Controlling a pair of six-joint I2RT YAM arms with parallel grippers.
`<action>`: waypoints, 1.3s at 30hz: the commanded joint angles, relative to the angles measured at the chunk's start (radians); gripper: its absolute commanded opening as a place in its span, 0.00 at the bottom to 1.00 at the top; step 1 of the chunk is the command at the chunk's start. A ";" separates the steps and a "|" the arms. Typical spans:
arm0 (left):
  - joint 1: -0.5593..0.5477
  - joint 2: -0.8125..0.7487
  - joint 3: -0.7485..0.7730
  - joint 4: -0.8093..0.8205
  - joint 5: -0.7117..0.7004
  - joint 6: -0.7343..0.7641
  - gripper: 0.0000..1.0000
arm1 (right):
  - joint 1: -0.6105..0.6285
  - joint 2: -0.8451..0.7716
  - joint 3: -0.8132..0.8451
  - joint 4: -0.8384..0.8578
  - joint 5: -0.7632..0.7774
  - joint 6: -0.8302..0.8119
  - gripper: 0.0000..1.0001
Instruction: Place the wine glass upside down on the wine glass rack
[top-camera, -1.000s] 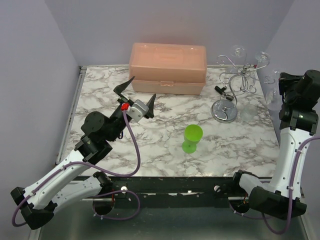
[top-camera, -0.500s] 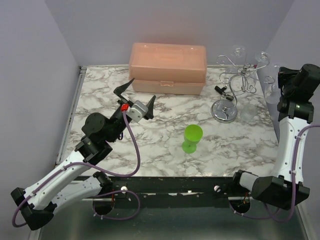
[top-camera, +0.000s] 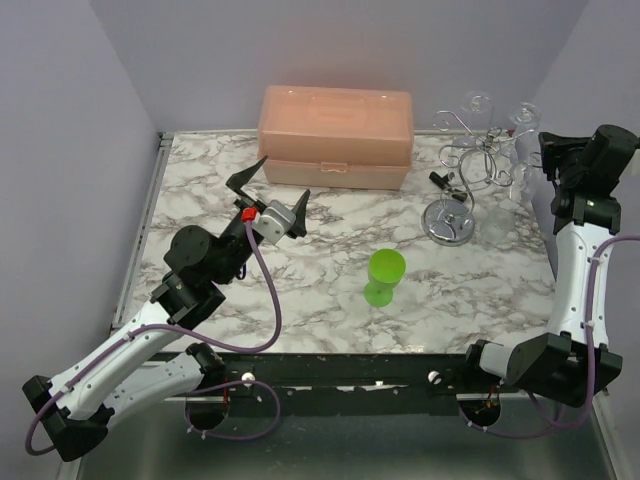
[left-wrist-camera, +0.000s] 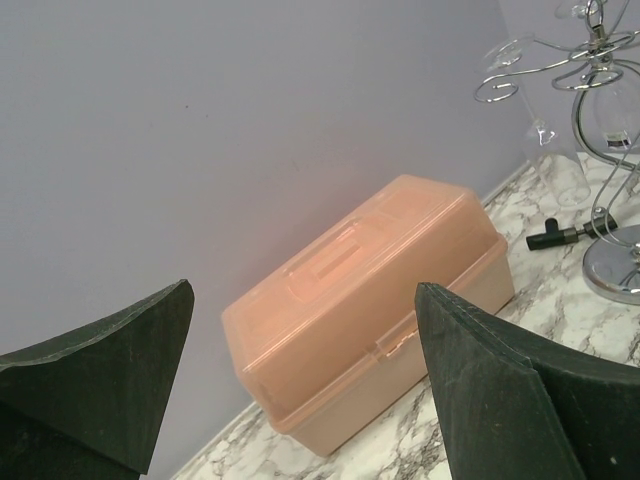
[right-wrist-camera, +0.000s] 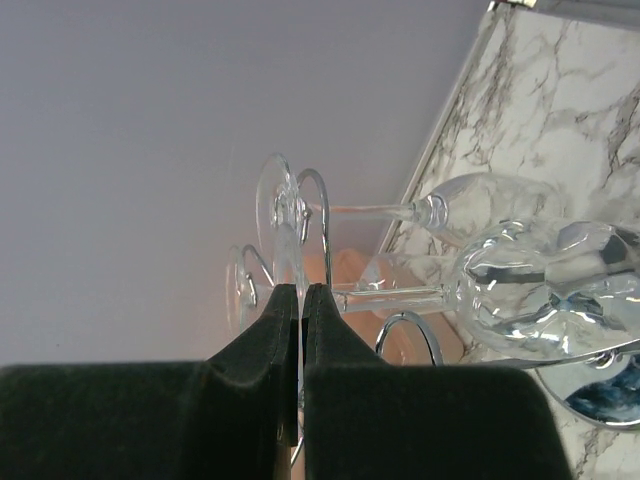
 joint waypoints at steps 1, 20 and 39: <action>0.004 -0.010 -0.017 0.035 -0.028 -0.018 0.95 | -0.006 -0.007 -0.011 0.043 -0.094 0.022 0.00; 0.029 0.014 0.000 0.043 0.007 -0.021 0.95 | -0.020 -0.099 0.010 -0.113 -0.117 0.022 0.00; 0.034 0.015 0.009 0.030 0.041 -0.038 0.96 | -0.065 -0.143 0.024 -0.178 -0.010 0.026 0.00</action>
